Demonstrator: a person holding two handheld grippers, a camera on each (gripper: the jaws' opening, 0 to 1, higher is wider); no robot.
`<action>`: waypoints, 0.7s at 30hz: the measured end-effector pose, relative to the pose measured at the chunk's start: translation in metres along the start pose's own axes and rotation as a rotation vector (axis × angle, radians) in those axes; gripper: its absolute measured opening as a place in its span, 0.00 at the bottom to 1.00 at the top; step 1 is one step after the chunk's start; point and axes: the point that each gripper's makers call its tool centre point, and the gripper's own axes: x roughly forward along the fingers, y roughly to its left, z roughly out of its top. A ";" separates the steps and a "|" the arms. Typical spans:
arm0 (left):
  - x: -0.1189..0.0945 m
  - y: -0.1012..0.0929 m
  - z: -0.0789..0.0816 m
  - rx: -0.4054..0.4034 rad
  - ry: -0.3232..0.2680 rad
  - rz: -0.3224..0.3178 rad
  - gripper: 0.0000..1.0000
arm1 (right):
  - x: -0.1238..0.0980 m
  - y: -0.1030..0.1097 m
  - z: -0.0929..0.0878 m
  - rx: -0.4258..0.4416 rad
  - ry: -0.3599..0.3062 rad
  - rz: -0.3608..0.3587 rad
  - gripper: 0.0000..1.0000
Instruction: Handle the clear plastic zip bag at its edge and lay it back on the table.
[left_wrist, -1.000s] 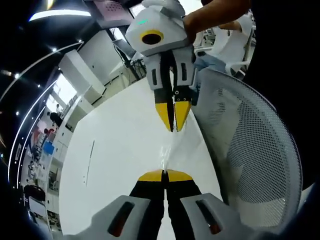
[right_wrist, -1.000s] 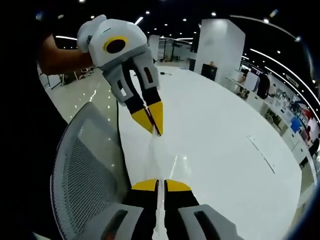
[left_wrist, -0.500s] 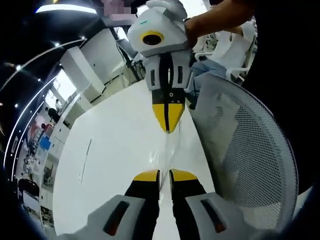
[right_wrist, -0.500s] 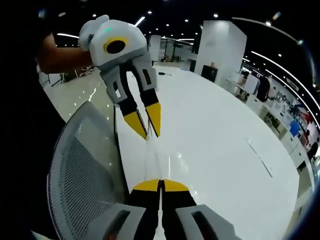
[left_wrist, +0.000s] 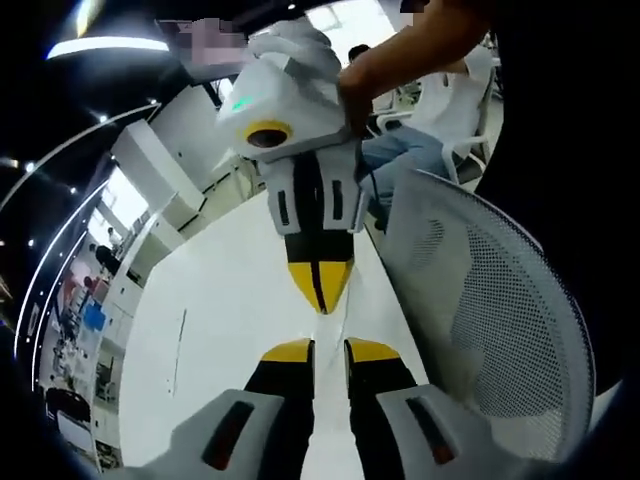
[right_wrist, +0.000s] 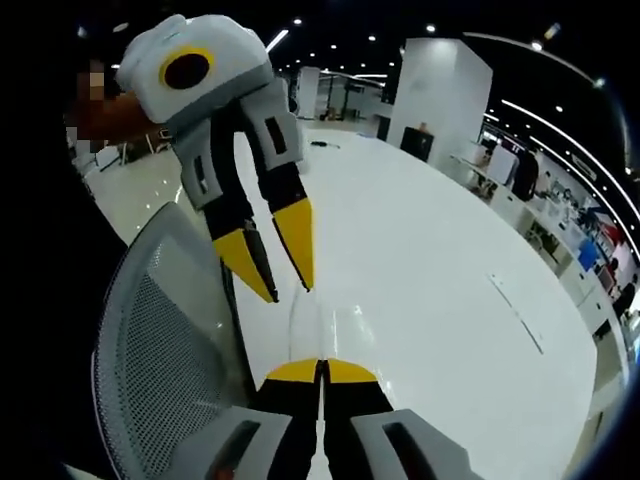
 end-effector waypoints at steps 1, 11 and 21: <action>0.002 0.000 0.000 0.008 0.003 0.001 0.09 | -0.001 -0.001 0.001 0.002 -0.001 -0.001 0.00; 0.020 -0.003 0.008 0.098 0.029 0.018 0.10 | -0.007 -0.007 0.010 0.064 -0.032 -0.025 0.00; 0.025 0.000 -0.003 0.141 0.101 0.035 0.00 | -0.020 -0.022 0.022 0.074 -0.063 -0.085 0.00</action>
